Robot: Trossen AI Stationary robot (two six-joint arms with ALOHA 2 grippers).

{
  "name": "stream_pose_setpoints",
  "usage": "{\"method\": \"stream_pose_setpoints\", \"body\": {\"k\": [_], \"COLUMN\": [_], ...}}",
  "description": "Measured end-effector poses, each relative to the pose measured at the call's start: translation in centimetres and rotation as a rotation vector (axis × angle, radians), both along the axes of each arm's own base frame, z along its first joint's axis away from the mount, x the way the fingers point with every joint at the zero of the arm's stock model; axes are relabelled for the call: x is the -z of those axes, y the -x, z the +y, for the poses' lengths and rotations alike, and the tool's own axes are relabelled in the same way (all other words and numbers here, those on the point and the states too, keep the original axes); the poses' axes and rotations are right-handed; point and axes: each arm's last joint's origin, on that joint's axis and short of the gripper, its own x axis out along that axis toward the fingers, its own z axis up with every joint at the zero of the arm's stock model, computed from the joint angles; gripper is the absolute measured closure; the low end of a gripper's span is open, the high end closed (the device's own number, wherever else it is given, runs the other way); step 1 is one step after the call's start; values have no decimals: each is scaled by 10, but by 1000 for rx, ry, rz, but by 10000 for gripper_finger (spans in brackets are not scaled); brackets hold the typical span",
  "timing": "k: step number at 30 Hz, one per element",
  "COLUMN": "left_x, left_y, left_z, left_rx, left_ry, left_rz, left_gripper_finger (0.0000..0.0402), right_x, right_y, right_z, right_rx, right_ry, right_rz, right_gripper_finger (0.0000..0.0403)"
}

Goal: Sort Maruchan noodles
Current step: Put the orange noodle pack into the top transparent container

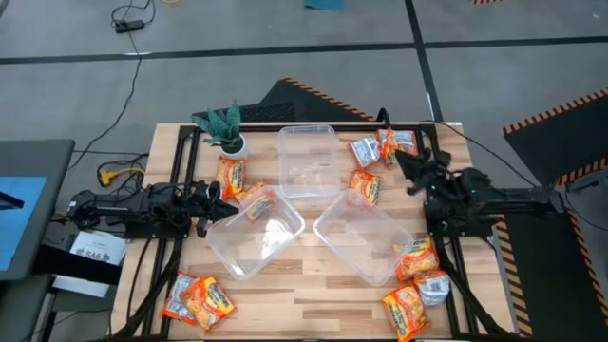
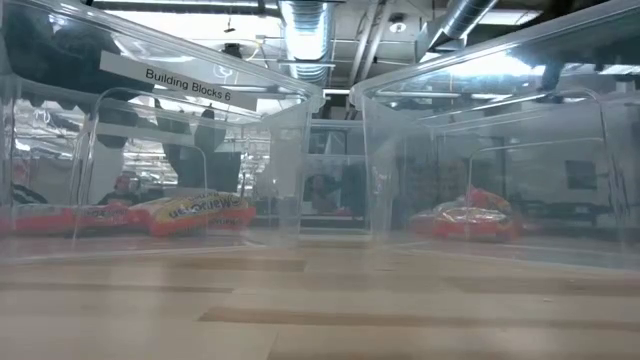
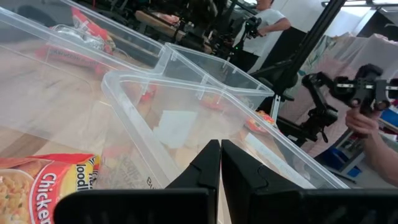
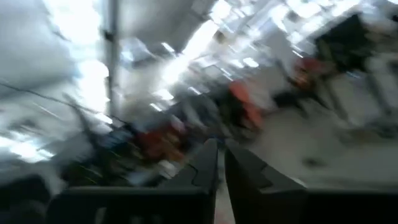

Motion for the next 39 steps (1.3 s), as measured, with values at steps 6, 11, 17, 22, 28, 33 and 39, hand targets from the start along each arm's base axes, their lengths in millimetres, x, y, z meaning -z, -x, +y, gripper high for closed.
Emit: {"method": "stream_pose_setpoints", "body": {"k": [6, 11, 17, 22, 28, 33, 39], "left_x": [0, 0, 0, 0, 0, 0, 0], "left_y": [0, 0, 0, 0, 0, 0, 0], "left_z": [0, 0, 0, 0, 0, 0, 0], "left_rx": [-1, -1, -1, -1, -1, -1, -1], "left_ry": [0, 0, 0, 0, 0, 0, 0], "left_rz": [0, 0, 0, 0, 0, 0, 0], "left_gripper_finger": [401, 401, 402, 402, 401, 401, 401], "right_x": [0, 16, 46, 65, 77, 86, 98], "right_y": [-34, -47, -51, -52, -61, -66, -67], "right_z": [-28, -62, -104, -126, -139, -143, -146], "right_rx": [359, 596, 780, 842, 849, 835, 840], "right_ry": [-207, -445, -660, -731, -731, -740, -762], "right_rz": [440, 634, 658, 659, 619, 627, 672], "right_gripper_finger": [279, 199, 149, 148, 148, 148, 150]}}
